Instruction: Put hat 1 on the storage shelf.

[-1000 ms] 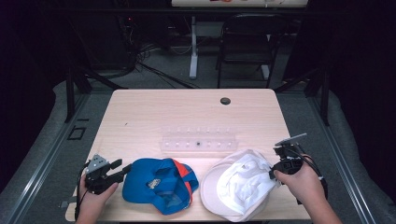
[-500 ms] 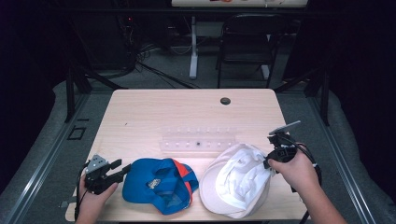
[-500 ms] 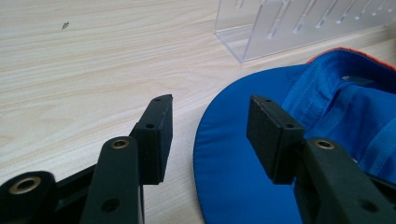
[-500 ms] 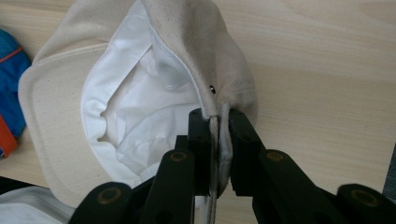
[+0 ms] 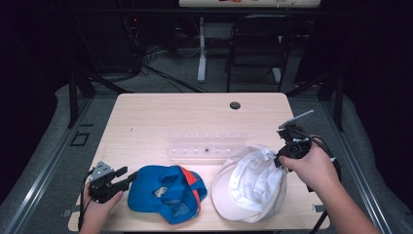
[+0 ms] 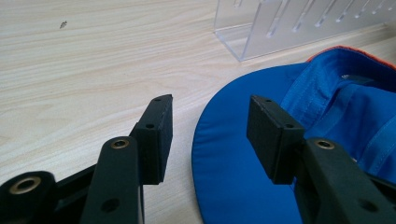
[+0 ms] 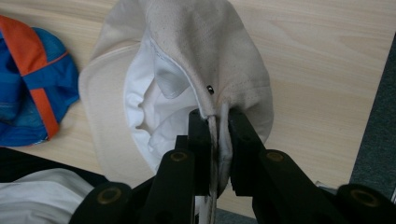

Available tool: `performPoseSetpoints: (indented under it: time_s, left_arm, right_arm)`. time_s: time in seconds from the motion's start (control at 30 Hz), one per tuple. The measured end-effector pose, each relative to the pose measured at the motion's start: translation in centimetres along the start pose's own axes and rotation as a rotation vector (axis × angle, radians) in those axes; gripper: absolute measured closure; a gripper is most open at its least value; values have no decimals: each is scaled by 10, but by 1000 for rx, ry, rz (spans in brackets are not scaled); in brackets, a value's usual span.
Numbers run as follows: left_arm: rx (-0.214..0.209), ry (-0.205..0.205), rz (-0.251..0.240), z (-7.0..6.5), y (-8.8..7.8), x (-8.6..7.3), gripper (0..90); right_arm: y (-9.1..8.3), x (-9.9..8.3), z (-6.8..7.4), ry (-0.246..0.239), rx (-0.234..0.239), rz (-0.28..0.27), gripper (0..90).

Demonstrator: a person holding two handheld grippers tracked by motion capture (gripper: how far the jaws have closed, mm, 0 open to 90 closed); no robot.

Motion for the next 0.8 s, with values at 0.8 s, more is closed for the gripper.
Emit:
performPoseSetpoints:
  time_s: [0.8]
  left_arm:
    - [-1,6,-6,-2,2,0,514]
  right_arm:
    - [-69,4,12,134,373,110,818]
Point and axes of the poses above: each handheld gripper's, and its own axes: y roughly forward along the jaws, x roughly out of its top, z roughly to its left, the point moved 10 cm from there along y, roughly forward along the jaws, and after that the axes turned 1 degree about y, right-handed, at the moved point
